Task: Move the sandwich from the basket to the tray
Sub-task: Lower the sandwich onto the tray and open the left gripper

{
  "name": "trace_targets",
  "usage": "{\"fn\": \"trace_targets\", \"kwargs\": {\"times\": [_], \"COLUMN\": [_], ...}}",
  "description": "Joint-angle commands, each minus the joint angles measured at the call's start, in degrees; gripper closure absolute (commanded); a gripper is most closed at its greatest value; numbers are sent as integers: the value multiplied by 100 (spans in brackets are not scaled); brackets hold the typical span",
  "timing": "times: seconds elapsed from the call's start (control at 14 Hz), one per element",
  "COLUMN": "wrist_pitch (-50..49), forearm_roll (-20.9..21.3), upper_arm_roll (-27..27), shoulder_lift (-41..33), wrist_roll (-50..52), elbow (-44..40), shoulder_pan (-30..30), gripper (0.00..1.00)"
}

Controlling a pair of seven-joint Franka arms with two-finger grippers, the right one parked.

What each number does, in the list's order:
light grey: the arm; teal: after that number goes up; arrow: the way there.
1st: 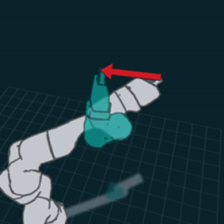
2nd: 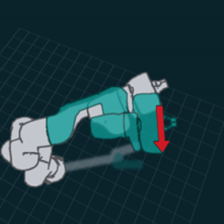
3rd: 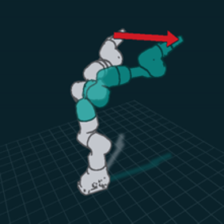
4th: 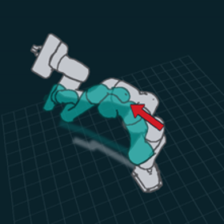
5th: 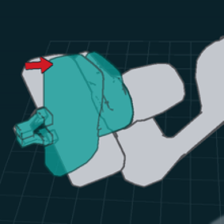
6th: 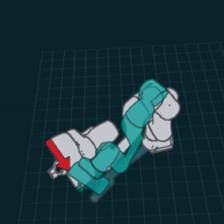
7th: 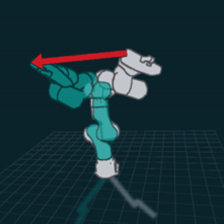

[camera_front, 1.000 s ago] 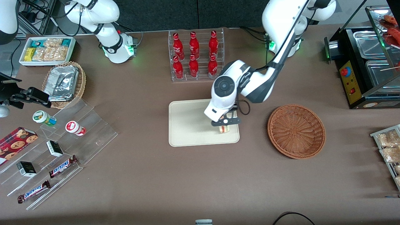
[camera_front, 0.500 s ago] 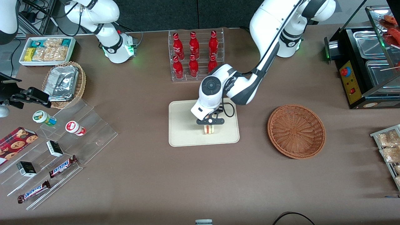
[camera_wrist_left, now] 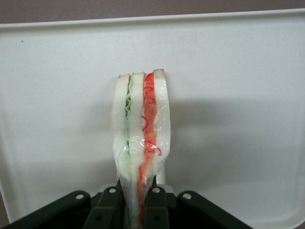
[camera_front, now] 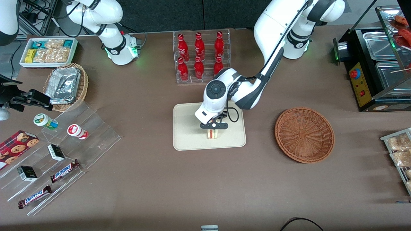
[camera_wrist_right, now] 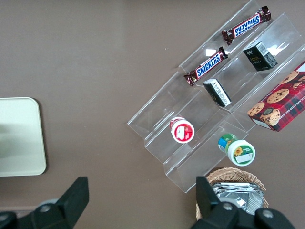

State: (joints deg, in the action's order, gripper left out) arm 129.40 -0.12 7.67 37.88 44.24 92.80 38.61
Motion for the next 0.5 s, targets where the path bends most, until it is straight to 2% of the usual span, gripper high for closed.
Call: {"fn": "trace_targets", "kwargs": {"times": [0.0, 0.07, 0.14, 0.21, 0.43], "wrist_pitch": [50, 94, 94, 120, 165], "forearm_roll": [-23, -23, -23, -23, -32], "upper_arm_roll": [-38, -38, -38, -38, -38], "shoulder_lift": [70, 70, 70, 79, 79], "wrist_roll": [-73, -73, -73, -73, -73], "elbow": [-86, -86, -86, -77, -60], "shoulder_pan": [42, 42, 33, 33, 33], "gripper": [100, 88, 42, 0, 0]}}
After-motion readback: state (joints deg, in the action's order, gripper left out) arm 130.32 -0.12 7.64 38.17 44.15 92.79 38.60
